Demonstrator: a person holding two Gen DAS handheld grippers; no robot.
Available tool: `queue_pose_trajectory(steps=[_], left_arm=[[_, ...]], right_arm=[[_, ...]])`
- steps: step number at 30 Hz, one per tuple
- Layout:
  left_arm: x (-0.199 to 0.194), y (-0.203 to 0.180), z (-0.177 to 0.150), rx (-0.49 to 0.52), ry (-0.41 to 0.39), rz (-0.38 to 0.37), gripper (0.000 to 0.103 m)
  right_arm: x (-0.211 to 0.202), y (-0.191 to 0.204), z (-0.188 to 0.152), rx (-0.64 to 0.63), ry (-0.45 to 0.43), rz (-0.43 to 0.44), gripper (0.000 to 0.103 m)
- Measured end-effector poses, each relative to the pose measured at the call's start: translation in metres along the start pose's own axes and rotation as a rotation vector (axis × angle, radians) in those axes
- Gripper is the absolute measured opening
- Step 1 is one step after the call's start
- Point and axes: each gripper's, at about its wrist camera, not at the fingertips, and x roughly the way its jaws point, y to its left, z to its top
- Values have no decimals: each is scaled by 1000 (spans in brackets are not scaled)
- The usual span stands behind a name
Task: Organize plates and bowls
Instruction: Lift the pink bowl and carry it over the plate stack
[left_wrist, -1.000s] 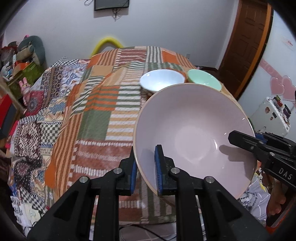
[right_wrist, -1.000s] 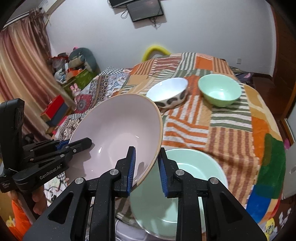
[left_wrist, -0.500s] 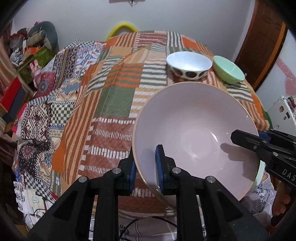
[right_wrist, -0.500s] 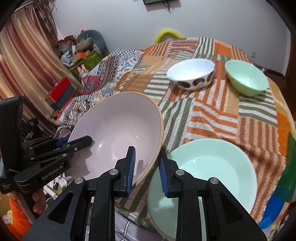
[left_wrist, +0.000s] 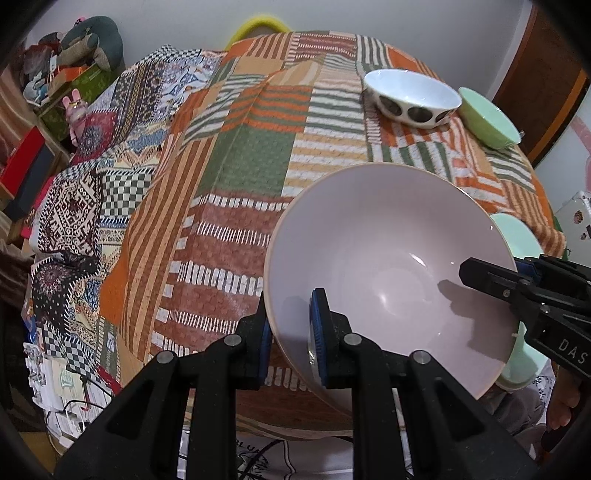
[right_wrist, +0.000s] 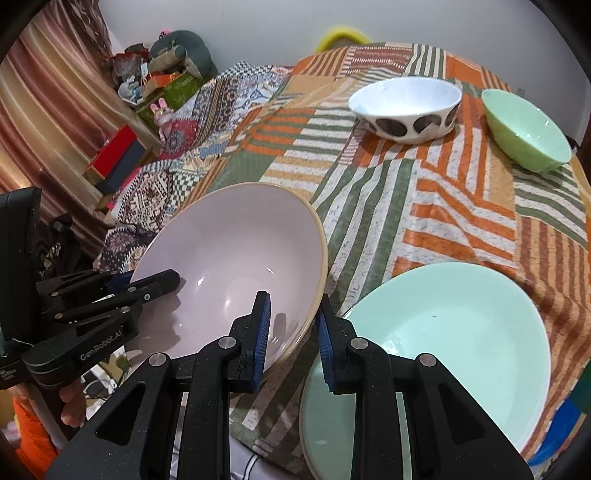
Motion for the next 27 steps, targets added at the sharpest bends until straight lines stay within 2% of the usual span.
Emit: queue_pose_trajectory(steps=[7,18,27], left_arm=[[19,9,-2,-19,34,0,18],[27,12,-6,-29,32,2,21],[26,12,-10,-38,65,-5,25]], right_arm=[[18,1,-1,-9,44,-13,23],[22,3,1,-38,42,-18,23],[19,2,-2,-35,47,3,25]])
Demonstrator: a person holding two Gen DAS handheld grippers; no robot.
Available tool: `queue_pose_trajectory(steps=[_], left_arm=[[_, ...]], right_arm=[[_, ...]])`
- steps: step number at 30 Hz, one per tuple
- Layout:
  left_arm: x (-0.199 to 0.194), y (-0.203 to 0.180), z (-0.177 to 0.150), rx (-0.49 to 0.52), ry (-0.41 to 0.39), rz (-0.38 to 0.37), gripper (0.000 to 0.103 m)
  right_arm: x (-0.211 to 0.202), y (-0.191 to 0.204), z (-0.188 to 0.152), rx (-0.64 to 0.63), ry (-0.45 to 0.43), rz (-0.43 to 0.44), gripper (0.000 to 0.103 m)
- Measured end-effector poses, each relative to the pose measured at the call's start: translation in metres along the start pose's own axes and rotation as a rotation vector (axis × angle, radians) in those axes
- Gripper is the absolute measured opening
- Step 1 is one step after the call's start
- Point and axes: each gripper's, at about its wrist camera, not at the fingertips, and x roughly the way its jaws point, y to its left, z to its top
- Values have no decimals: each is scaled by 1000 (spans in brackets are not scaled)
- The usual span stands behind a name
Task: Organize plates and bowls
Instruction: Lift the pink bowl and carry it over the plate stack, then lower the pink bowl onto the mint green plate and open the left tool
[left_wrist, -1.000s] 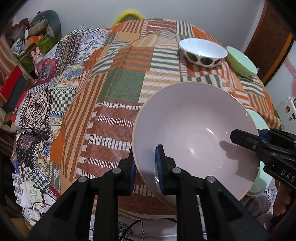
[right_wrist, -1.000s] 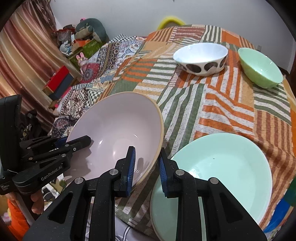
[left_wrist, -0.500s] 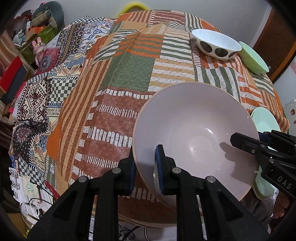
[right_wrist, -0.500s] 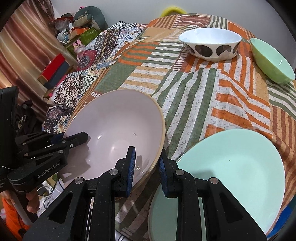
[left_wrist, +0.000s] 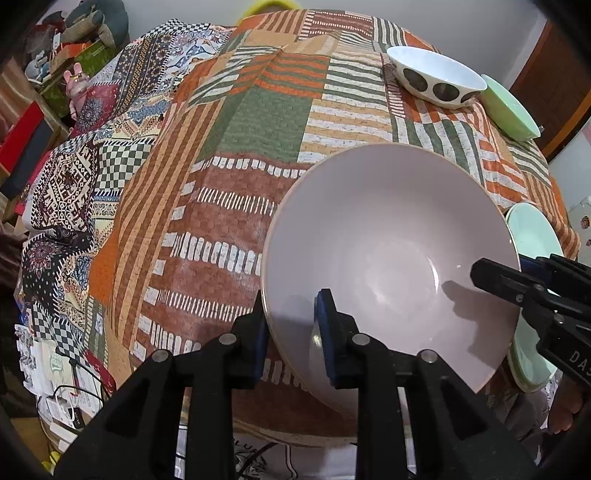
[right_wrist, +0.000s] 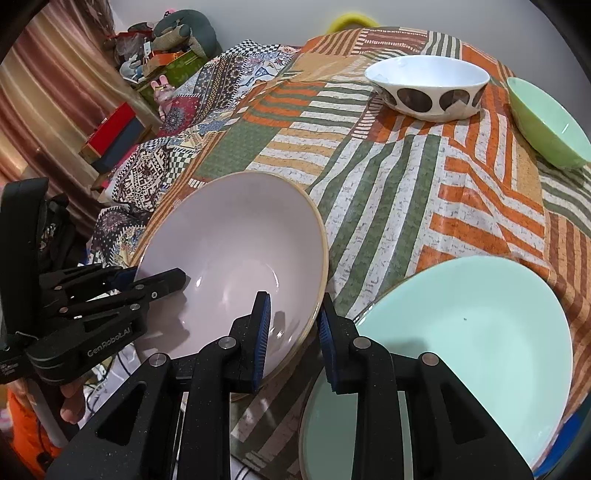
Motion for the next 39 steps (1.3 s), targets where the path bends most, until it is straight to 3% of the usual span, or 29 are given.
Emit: queue_pose_trajectory(steps=[7,12,16,18,24,27,39], left_arm=[[-22,0,-1,0,-38,21,25],[-57,-3,13,-9,-133,10,26],[-86,-17,29,18,-231,3,40],[-100,-26,37,40,-289,3,43],[-120,-47,64,69,-399,2,50],[-117,-57,79,82,-418,-2,54],[-75,-80,148,108,-370,-64,55]], right_arm=[[-22,-3,-3,-4,-44,-6,26],[-42,-9,-2,-1,-90,-22,27],[-63,-14,4,-6,-152,-51,34],[-74,-16,7,-6,-188,-61,44],[-101,-28,21,6,-295,-111,51],[-112,-37,30,30,-344,-128,57],[-109,-78,78,121,-395,-158,58]])
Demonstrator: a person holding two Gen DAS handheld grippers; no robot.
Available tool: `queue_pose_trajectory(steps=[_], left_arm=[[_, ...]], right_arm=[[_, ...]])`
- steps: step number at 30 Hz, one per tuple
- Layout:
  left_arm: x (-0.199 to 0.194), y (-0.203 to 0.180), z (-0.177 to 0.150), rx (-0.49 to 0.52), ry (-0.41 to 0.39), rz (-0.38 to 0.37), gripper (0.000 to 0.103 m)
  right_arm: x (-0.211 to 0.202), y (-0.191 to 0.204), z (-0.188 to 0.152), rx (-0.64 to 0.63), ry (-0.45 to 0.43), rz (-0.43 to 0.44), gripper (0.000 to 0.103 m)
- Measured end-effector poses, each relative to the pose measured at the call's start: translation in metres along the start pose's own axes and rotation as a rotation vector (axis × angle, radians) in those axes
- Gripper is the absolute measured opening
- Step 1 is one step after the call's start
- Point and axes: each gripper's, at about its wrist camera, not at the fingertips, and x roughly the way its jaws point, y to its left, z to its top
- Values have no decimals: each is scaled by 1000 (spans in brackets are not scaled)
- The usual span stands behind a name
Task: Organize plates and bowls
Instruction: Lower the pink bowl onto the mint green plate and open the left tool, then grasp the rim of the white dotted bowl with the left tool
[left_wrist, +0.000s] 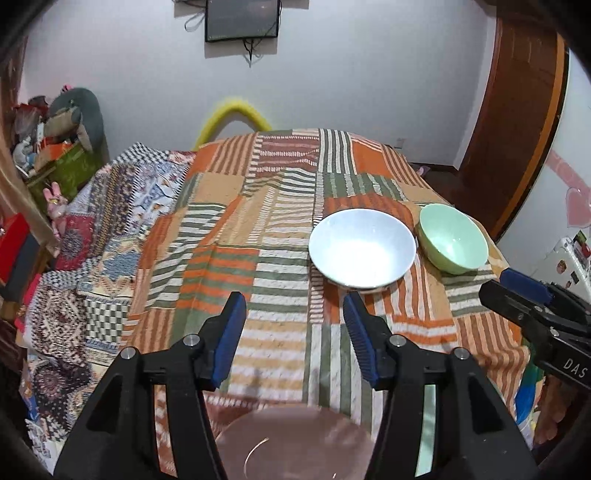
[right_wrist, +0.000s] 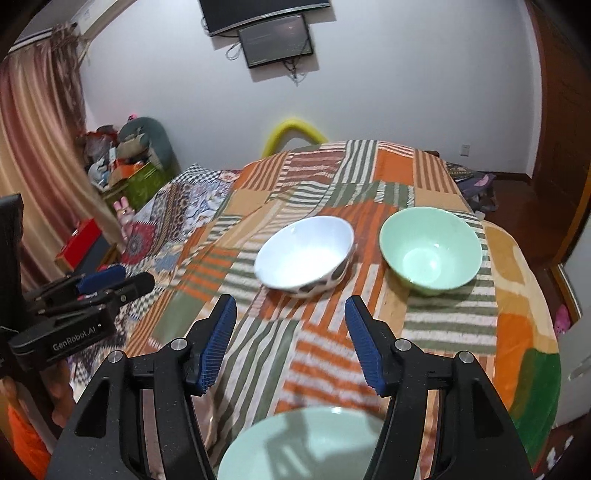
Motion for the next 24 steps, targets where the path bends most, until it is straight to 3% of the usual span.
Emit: queue_pose_trajectory(steps=[13,17,20,24], left_arm=[[99,8,26,-64,136,-77,55],[126,8,33,-82,165,-103,54],[144,7,38,-89,185,-96,54],[168,3,41,-85,217,-99,39]], right_arm=[[81,-27,23,56,110,-22,56],[104,-33,23,59,170,-21,44],[116,-33,22,42,207,-19,29],[124,-35,20,38,214,-32,28]])
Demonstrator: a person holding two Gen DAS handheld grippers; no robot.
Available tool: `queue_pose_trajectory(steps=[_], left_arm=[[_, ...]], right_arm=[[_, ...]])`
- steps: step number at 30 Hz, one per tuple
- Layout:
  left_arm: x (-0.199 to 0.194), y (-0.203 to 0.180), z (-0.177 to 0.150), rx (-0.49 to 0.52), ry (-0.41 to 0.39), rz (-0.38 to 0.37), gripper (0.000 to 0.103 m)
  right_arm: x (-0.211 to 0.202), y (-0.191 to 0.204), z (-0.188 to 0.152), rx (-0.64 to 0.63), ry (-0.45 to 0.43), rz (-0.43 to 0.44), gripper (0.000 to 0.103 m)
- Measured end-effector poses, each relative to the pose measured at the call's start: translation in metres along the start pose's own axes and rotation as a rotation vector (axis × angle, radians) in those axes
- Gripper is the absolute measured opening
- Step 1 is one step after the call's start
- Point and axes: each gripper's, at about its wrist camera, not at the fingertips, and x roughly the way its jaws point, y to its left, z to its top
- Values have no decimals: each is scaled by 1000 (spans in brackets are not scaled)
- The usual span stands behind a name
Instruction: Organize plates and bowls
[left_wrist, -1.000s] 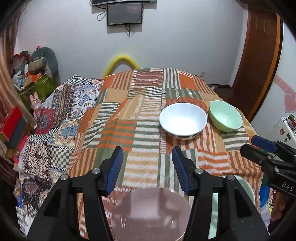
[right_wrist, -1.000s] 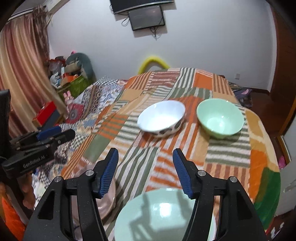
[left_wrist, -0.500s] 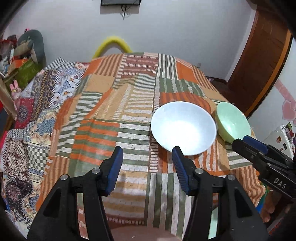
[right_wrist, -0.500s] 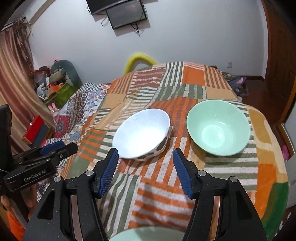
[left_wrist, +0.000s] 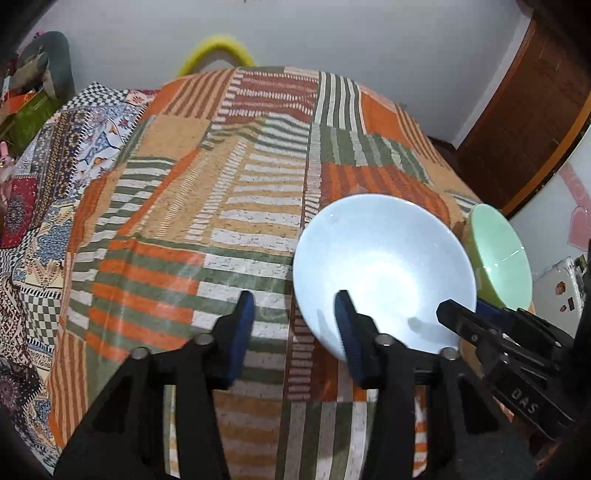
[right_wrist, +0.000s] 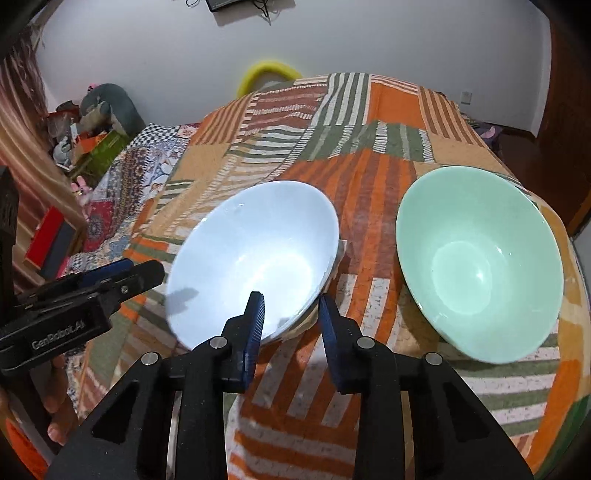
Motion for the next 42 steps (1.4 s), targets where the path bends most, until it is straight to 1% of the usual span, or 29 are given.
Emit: queue_pose_trajectory(steps=[2,5,7,9,16,24,29,34,42], left_arm=[[12,0,4,-7,24,-7,34],[25,2,7,-11,42,4,28],[32,3,9,-12,51,-4,17],[37,3,9,-14,65,-32,12],[30,1,5,-7,64,-38,12],[0,-10,-13,57,36,0,13],[-26,-14,-23,64,10,-8,13],[-62,-21,-36,79,-38,-4,13],[-113,-26,-62,76,-64,-43,14]], right_arm=[[3,-2,2,10,10,9,28],[7,-5,5,23,24,22,28],[8,-5,5,19,23,22,27],[8,-4,5,8,22,18,26],[8,-1,8,-3,28,5,25],[-7,4,4,-8,18,19,25],[-29,11,-3,-25,-12,20,25],[-54,18,-11,-32,-55,37,25],[-99,32,-29,-29,-123,69,25]])
